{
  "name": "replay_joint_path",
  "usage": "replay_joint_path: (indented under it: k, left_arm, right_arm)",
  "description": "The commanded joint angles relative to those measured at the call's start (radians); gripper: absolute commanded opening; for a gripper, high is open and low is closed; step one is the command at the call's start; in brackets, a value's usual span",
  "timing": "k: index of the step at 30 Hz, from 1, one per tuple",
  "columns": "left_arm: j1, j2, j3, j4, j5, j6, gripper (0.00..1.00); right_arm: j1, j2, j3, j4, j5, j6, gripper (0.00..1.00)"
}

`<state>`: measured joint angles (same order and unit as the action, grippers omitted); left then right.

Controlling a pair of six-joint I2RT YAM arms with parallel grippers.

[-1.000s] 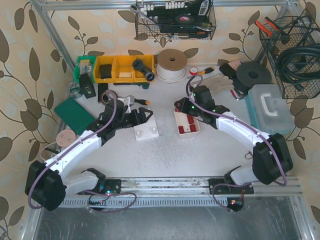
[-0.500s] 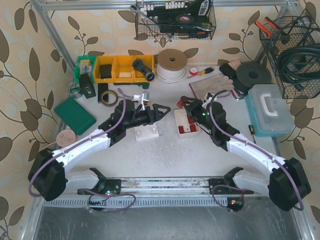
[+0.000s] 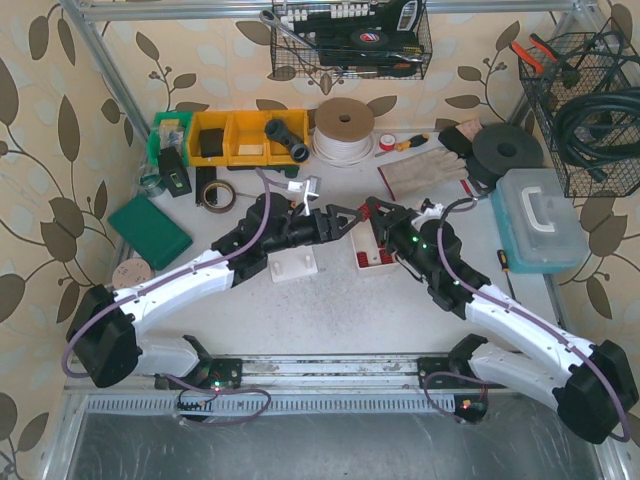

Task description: Install the large spring

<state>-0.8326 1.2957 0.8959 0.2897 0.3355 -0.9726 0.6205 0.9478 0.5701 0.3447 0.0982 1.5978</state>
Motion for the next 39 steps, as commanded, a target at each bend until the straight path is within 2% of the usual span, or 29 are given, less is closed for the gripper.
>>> replay_joint_path:
  k: [1, 12, 16, 22, 27, 39]
  left_arm:
    - [-0.041, 0.017, 0.051, 0.014, -0.036, 0.047, 0.79]
    - [-0.059, 0.002, 0.058, -0.021, -0.105, 0.081, 0.70]
    - [-0.059, 0.026, 0.071, -0.003, -0.095, 0.079, 0.63]
    - [-0.059, 0.050, 0.084, 0.029, -0.078, 0.069, 0.57]
    - [-0.059, 0.067, 0.094, 0.022, -0.074, 0.072, 0.46]
    - [-0.059, 0.103, 0.095, 0.074, -0.067, 0.048, 0.41]
  right_arm:
    - [0.035, -0.023, 0.017, -0.007, 0.049, 0.054, 0.00]
    - [0.076, -0.053, 0.041, -0.045, 0.079, 0.062, 0.00]
    - [0.076, -0.048, 0.029, -0.034, 0.077, 0.082, 0.00]
    - [0.076, -0.045, 0.006, -0.016, 0.090, 0.106, 0.00]
    - [0.076, -0.036, 0.004, -0.003, 0.086, 0.119, 0.00]
    - [0.109, -0.028, -0.019, 0.056, 0.115, 0.155, 0.00]
